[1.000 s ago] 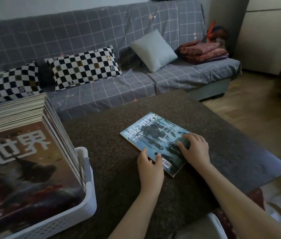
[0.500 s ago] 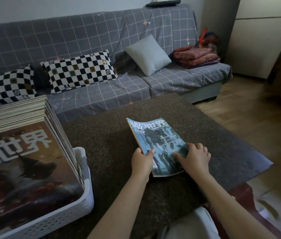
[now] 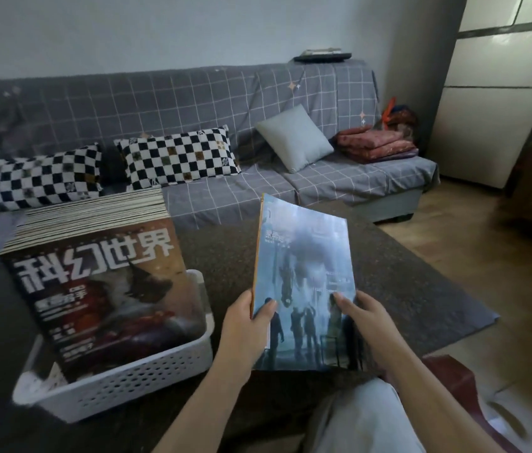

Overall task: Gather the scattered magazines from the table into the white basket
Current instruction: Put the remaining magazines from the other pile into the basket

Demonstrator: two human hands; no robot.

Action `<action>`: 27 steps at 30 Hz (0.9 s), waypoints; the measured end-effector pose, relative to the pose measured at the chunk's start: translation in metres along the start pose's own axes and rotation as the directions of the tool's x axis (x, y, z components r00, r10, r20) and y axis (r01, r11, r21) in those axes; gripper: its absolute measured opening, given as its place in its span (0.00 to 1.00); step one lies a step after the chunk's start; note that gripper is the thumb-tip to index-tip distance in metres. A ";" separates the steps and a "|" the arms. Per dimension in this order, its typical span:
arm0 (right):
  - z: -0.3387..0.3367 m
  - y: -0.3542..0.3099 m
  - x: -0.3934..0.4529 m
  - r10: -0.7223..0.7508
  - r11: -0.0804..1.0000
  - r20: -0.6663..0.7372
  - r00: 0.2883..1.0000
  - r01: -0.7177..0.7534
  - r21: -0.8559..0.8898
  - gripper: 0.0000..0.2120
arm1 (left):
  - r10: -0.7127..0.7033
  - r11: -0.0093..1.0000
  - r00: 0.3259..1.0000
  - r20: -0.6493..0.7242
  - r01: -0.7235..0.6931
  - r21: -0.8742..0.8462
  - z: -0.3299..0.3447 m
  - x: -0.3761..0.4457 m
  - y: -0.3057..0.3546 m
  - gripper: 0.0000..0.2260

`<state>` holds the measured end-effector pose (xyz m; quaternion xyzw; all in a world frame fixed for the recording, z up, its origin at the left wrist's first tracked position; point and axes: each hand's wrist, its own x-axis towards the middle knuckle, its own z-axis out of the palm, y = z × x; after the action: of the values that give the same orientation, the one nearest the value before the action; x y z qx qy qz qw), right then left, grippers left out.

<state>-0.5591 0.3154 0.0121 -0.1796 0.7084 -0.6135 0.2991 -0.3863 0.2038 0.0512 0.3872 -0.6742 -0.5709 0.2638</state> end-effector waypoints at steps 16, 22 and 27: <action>0.134 -0.079 -0.052 -0.363 0.925 0.327 0.873 0.297 0.235 0.08 | 0.361 0.930 0.886 -0.292 -0.364 0.044 -0.164 -0.053 0.010 0.07; 0.177 -0.095 -0.058 -0.427 0.904 0.366 0.827 0.389 0.175 0.06 | 0.310 0.943 0.855 -0.416 -0.331 0.022 -0.204 -0.050 0.003 0.05; 0.201 -0.100 -0.056 -0.474 0.875 0.351 0.808 0.476 0.085 0.05 | 0.309 0.949 0.777 -0.548 -0.286 0.129 -0.222 -0.040 -0.005 0.09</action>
<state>-0.3984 0.1790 0.1076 -0.4615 0.5759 -0.6225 0.2606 -0.1858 0.1105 0.0963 0.4315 -0.6300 -0.3694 0.5296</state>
